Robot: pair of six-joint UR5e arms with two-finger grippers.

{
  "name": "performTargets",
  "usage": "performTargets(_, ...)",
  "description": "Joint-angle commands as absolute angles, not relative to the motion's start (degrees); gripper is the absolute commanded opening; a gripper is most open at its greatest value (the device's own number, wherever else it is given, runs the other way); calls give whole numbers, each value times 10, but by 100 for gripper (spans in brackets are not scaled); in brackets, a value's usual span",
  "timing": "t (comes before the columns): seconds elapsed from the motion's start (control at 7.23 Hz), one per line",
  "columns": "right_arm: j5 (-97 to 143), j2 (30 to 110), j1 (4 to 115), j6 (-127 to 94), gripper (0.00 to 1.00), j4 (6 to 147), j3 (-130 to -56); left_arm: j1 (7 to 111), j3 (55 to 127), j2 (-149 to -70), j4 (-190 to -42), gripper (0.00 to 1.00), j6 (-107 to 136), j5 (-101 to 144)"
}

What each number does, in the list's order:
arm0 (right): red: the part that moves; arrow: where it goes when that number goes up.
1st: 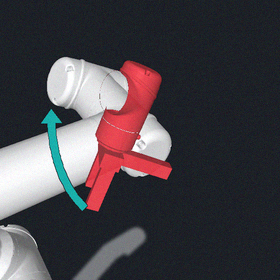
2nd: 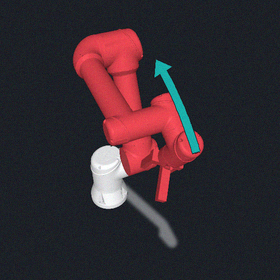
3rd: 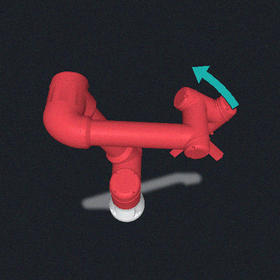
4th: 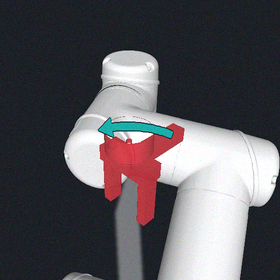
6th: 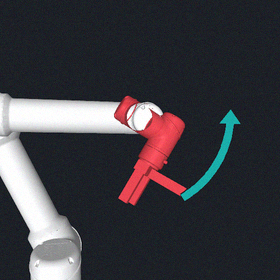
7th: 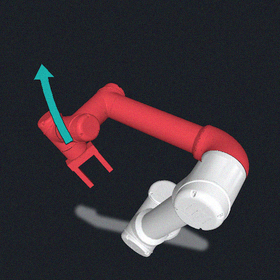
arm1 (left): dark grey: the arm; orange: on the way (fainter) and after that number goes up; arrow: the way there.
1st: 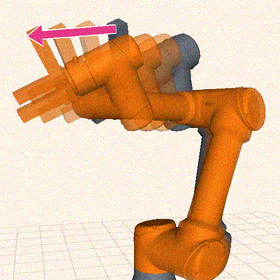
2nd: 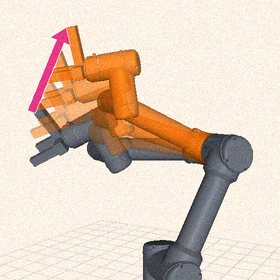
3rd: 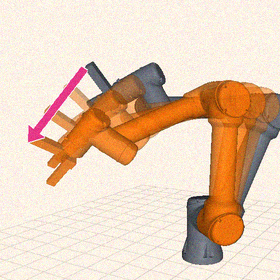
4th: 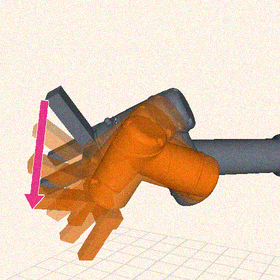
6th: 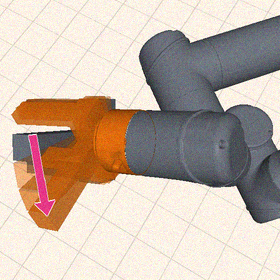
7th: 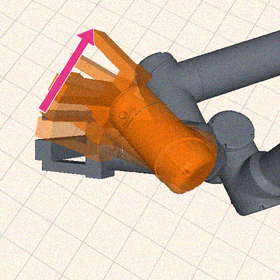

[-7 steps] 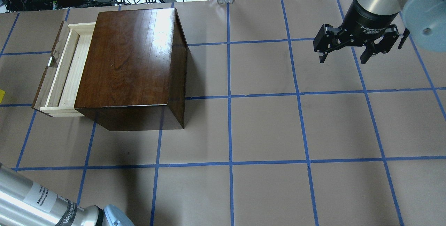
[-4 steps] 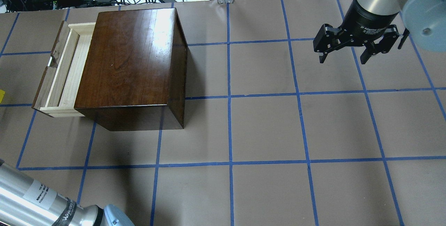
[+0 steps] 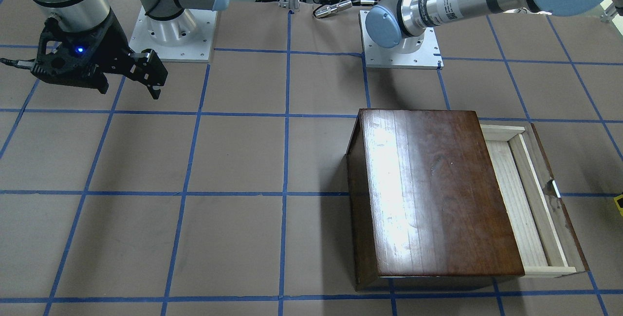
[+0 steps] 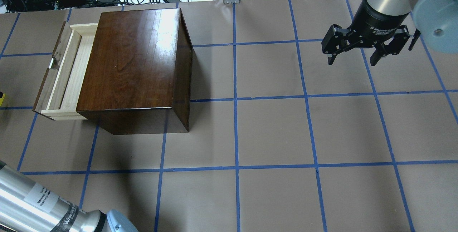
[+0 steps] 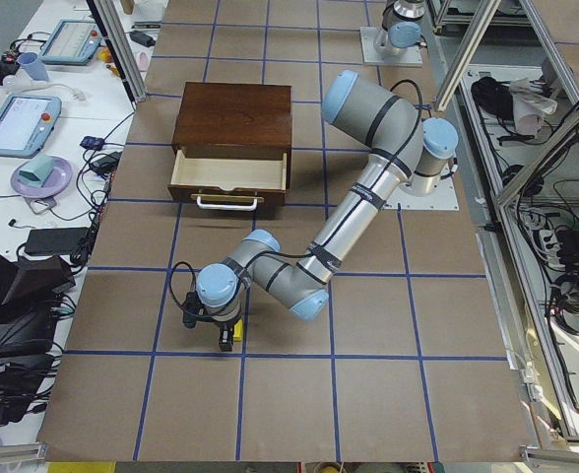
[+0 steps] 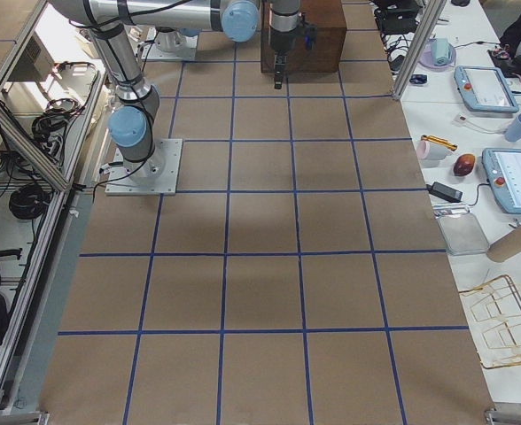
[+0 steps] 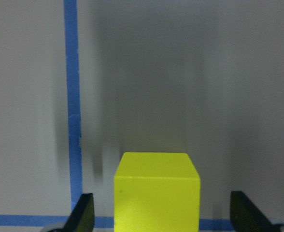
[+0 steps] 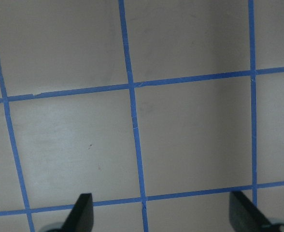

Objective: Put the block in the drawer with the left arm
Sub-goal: 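Release the handle and move the left gripper to the yellow block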

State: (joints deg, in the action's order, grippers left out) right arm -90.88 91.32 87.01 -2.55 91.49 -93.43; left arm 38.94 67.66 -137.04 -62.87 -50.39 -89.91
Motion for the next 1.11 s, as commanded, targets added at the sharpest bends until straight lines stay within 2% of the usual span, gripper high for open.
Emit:
performTargets(0.0, -909, 913, 870, -25, 100, 915, -934, 389, 676, -1369, -628, 0, -510, -899)
performTargets(0.42, -909, 913, 870, -25, 100, 915, -934, 389, 676, -1335, -642, 0, -514, -898)
performTargets(0.97, -909, 913, 870, -25, 100, 915, -934, 437, 676, -1234, -788, 0, -494, -899)
